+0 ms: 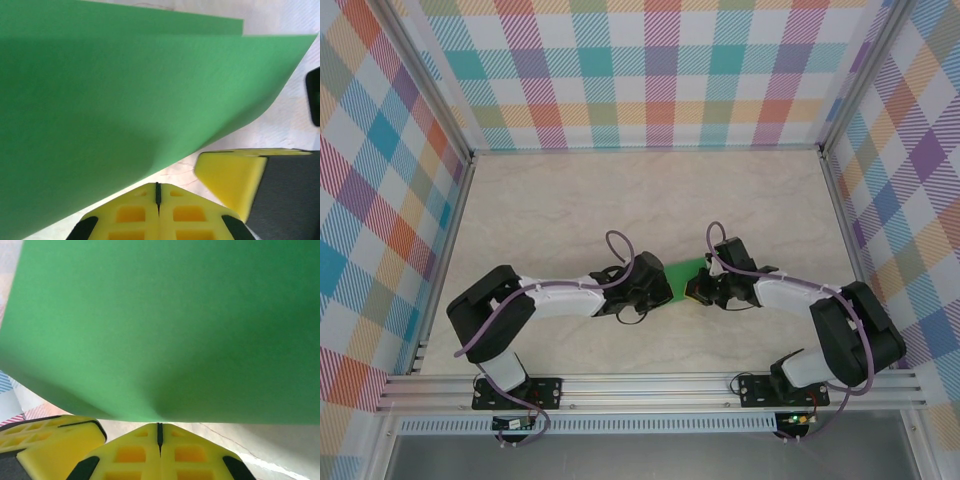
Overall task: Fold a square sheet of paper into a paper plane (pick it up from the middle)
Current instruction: Rotate the square sheet of paper at the center of the table, then first fold in half a square sheet of paper at the center of the table.
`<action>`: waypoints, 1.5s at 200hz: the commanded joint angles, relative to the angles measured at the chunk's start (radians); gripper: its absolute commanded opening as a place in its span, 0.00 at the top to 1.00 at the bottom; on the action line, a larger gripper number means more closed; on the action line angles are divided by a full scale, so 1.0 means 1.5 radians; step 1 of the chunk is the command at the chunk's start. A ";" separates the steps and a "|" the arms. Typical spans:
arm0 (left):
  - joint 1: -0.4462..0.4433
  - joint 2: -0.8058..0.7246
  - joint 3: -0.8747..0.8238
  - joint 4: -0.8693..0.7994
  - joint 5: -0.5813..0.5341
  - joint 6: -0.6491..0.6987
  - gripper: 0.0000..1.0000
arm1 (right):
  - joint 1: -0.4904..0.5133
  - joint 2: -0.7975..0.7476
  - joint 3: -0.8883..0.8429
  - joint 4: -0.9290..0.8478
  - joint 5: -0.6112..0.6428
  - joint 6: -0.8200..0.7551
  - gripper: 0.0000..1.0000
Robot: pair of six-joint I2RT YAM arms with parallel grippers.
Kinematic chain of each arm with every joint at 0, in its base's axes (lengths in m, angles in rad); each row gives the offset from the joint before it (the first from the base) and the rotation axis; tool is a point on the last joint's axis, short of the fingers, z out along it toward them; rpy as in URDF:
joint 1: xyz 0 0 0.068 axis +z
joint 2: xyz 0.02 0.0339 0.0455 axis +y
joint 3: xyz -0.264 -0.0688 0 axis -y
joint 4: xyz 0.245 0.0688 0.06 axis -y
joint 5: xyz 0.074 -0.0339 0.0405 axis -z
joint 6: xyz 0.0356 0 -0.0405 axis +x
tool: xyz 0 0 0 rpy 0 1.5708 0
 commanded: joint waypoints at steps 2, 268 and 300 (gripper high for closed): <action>-0.021 0.002 -0.008 0.064 -0.082 -0.053 1.00 | -0.001 -0.007 -0.014 0.056 -0.020 0.006 1.00; -0.060 0.077 -0.016 0.090 -0.129 -0.128 1.00 | -0.001 0.065 -0.025 0.122 -0.009 -0.035 1.00; -0.061 0.080 -0.017 0.094 -0.126 -0.128 1.00 | -0.001 0.076 -0.024 0.126 -0.010 -0.039 1.00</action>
